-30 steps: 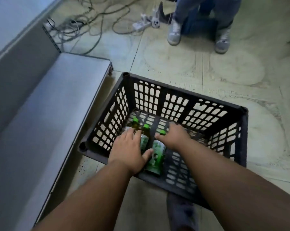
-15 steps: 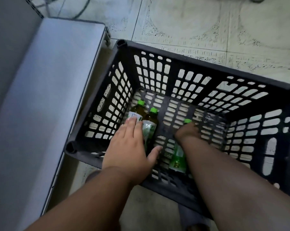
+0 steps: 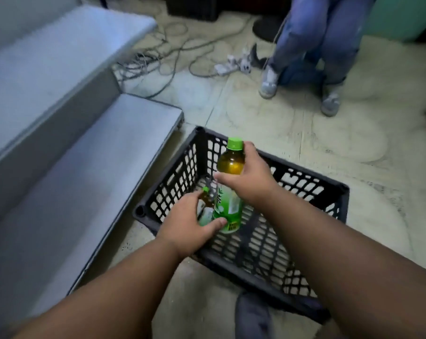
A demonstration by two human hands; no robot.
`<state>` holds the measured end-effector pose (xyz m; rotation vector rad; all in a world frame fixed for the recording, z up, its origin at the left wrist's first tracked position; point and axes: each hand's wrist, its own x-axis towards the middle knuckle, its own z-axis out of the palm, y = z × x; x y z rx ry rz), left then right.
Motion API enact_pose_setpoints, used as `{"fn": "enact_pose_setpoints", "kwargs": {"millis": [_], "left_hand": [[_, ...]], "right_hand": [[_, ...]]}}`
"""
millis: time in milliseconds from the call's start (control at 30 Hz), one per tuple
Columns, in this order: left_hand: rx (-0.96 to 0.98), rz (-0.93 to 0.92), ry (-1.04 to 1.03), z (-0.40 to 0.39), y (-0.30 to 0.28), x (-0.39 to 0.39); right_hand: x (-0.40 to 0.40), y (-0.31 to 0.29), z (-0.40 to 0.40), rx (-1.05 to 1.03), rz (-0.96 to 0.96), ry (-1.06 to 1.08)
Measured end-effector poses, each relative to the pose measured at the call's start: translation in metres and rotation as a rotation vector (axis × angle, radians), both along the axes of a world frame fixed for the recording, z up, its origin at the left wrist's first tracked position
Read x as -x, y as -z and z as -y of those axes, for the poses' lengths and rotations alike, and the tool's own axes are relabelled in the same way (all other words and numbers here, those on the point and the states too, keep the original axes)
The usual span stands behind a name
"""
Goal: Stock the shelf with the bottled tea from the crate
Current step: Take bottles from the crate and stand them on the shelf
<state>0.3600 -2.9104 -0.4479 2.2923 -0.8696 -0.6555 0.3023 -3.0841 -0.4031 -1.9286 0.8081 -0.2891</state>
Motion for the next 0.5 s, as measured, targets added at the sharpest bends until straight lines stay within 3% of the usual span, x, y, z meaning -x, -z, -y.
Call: {"fn": "enact_pose_setpoints", "kwargs": {"millis": [267,500], "left_hand": [[0.196,0.142,-0.231,-0.120,-0.131,-0.001],[0.244,0.246,-0.368,-0.220,-0.214,-0.001]], "right_hand": [[-0.014,-0.183,-0.127,0.111,0.312,-0.400],[-0.037,-0.261,-0.228,0.155,0.475,-0.576]]}}
